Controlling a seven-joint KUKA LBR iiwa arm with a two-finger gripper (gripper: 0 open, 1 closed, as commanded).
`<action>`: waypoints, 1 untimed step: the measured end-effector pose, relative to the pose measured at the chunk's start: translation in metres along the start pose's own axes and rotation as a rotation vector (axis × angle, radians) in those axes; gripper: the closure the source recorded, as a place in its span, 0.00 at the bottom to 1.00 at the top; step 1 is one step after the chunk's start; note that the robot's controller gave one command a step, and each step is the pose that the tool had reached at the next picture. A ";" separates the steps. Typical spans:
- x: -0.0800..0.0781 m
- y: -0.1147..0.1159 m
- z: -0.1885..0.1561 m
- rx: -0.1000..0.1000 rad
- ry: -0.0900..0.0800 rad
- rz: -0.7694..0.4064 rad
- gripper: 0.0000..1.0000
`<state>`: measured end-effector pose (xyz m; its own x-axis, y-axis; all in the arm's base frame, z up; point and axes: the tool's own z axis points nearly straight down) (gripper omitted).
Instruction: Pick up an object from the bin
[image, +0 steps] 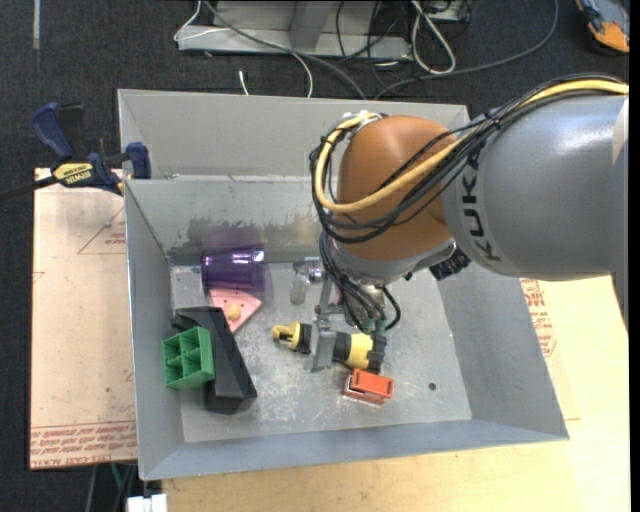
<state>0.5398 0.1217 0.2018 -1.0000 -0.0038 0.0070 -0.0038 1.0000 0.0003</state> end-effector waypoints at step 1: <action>-0.001 -0.001 -0.004 -0.001 -0.007 0.003 0.00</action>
Offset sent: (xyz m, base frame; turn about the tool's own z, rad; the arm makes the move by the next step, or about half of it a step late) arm 0.0197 -0.0787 -0.1318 -0.0453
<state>0.5413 0.1206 0.2060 -1.0000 -0.0009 -0.0001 -0.0009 1.0000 0.0011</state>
